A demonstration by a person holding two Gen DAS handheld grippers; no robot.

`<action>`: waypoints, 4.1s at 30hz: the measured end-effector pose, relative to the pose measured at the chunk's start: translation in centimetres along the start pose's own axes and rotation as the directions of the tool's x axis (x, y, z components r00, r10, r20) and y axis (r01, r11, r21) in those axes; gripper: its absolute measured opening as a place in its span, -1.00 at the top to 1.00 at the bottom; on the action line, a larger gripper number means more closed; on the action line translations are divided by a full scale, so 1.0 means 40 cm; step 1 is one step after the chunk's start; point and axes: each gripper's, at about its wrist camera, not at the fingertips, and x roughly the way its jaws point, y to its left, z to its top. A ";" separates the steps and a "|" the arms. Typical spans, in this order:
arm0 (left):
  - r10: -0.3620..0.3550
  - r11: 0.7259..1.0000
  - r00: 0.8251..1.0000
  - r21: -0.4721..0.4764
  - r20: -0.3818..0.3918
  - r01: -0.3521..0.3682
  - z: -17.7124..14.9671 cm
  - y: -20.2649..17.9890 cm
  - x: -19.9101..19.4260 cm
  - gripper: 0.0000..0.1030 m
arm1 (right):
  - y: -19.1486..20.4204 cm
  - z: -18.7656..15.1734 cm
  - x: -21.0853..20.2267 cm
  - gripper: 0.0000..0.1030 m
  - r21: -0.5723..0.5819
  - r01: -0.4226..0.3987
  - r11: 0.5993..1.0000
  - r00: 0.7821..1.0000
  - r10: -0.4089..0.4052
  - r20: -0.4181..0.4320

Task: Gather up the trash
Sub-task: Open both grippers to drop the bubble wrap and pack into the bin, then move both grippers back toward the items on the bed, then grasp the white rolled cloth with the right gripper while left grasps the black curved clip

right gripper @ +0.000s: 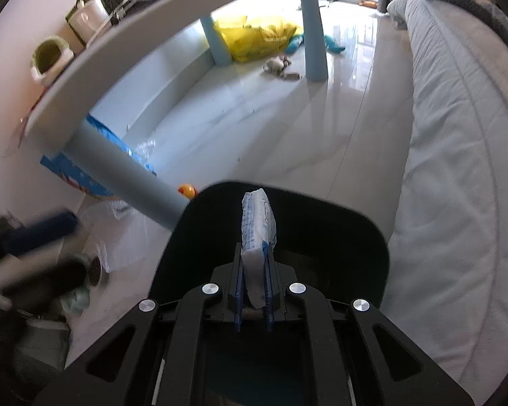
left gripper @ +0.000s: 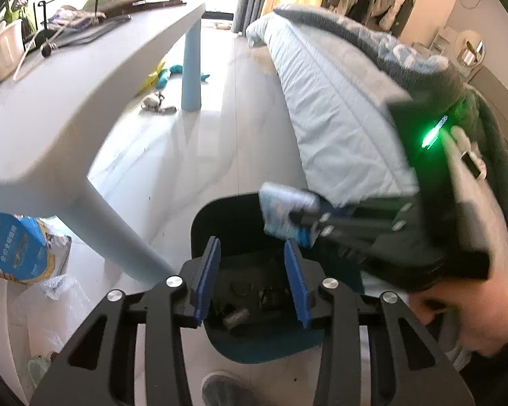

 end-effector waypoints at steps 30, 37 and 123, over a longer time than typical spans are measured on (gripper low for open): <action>-0.018 1.000 0.979 -0.005 0.205 0.020 0.111 -0.091 -0.183 0.25 | 0.029 -0.064 -0.067 -0.18 -0.068 -0.006 0.998 0.997 0.001 -0.071; -0.015 1.000 0.969 -0.009 0.245 0.018 0.143 -0.144 -0.205 0.25 | 0.002 -0.050 -0.218 -0.18 -0.103 -0.001 0.995 0.996 0.009 0.084; -0.328 0.866 0.945 0.393 -0.022 0.310 0.182 -0.825 0.216 -0.39 | -0.813 -0.295 -0.645 0.51 0.390 -0.024 0.921 0.913 -0.139 0.385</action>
